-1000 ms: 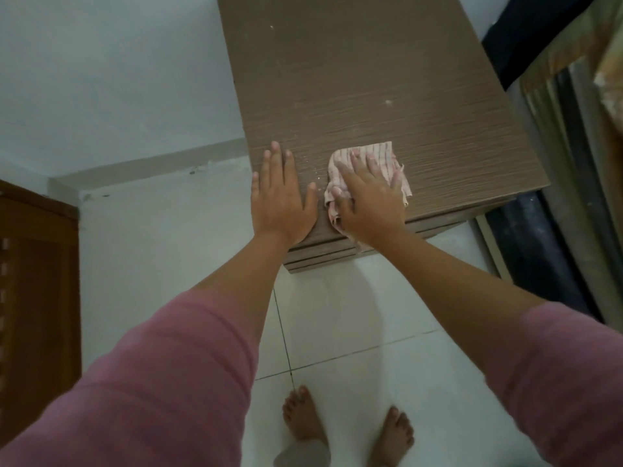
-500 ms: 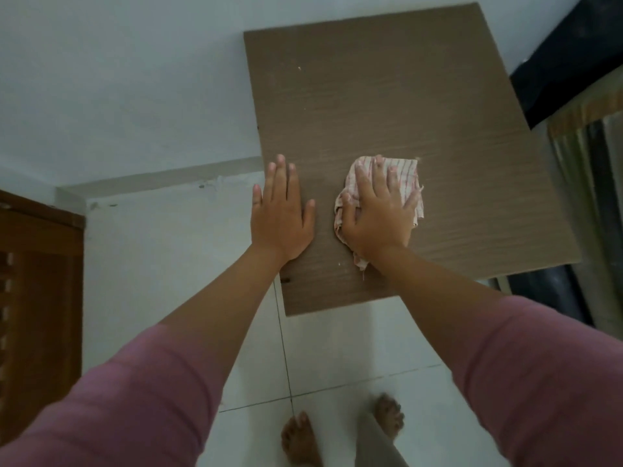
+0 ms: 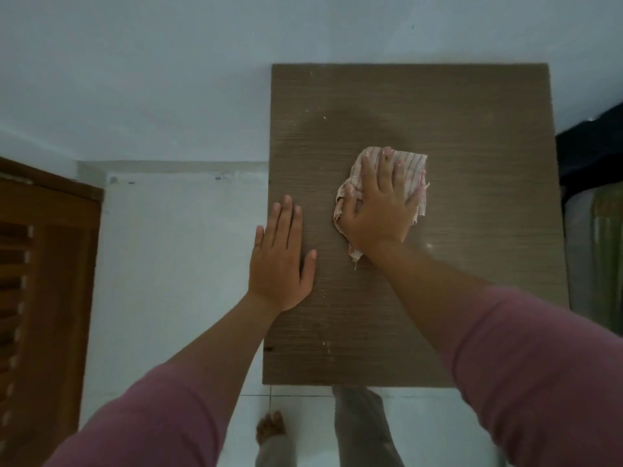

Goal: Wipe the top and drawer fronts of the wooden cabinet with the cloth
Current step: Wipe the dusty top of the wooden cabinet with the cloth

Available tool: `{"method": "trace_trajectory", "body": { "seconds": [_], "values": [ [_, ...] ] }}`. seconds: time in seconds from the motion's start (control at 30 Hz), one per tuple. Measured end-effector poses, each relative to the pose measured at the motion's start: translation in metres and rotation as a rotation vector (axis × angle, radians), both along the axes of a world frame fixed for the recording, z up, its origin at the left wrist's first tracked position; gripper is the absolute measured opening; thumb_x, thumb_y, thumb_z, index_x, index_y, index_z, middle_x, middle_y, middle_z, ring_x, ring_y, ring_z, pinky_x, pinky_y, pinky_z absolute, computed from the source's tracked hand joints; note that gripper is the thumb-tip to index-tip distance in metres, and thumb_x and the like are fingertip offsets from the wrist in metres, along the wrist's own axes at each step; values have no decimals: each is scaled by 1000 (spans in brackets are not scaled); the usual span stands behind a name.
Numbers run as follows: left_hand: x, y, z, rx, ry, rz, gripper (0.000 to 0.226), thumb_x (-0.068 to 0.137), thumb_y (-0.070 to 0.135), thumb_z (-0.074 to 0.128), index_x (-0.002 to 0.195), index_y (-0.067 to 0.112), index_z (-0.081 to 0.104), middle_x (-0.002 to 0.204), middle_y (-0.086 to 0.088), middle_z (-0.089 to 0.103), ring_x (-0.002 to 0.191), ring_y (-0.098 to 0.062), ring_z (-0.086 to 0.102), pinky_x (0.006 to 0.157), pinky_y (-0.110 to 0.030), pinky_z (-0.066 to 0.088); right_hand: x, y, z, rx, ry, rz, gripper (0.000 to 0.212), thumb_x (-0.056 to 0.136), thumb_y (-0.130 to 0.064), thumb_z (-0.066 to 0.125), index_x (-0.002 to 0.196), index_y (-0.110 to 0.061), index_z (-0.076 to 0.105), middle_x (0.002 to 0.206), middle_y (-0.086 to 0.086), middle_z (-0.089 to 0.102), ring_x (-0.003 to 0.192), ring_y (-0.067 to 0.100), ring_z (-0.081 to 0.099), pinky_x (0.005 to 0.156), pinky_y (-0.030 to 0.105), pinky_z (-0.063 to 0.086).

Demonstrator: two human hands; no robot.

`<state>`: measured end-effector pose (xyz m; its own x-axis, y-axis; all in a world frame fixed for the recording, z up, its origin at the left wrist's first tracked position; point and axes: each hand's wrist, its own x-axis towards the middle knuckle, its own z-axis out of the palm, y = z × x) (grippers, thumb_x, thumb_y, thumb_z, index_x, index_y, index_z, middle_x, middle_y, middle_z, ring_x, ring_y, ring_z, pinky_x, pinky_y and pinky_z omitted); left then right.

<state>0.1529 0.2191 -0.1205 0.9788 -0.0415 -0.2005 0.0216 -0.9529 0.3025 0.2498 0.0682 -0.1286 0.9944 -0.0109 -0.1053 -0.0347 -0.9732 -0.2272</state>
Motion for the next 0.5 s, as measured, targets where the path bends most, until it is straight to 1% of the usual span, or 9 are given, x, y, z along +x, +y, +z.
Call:
{"method": "trace_trajectory", "body": {
  "seconds": [0.23, 0.3, 0.4, 0.5],
  "values": [
    [2, 0, 5, -7, 46, 12, 68, 91, 39, 36, 148, 9, 13, 157, -9, 6, 145, -21, -1, 113, -43, 7, 56, 10, -3, 4, 7, 52, 61, 94, -47, 32, 150, -26, 23, 160, 7, 12, 147, 31, 11, 110, 66, 1],
    [3, 0, 4, -16, 56, 19, 68, 91, 40, 35, 148, 9, 13, 157, -8, 6, 145, -21, 0, 113, -43, 8, 71, 14, -3, 15, 5, 74, 60, 94, -46, 33, 150, -25, 24, 160, 7, 12, 147, 31, 10, 109, 66, -1],
    [3, 0, 3, -32, 67, 32, 68, 91, 40, 36, 148, 10, 13, 157, -6, 5, 145, -20, 0, 113, -44, 10, 95, 21, -2, 15, -5, 154, 59, 94, -45, 32, 150, -25, 26, 160, 7, 12, 147, 30, 10, 109, 64, -6],
    [3, 0, 3, -41, 63, 34, 68, 91, 40, 37, 148, 11, 13, 157, -5, 4, 145, -20, 0, 112, -44, 9, 119, 27, -2, -9, -10, 252, 60, 94, -46, 29, 150, -25, 24, 160, 6, 11, 147, 29, 9, 110, 63, -4]
  ]
}}
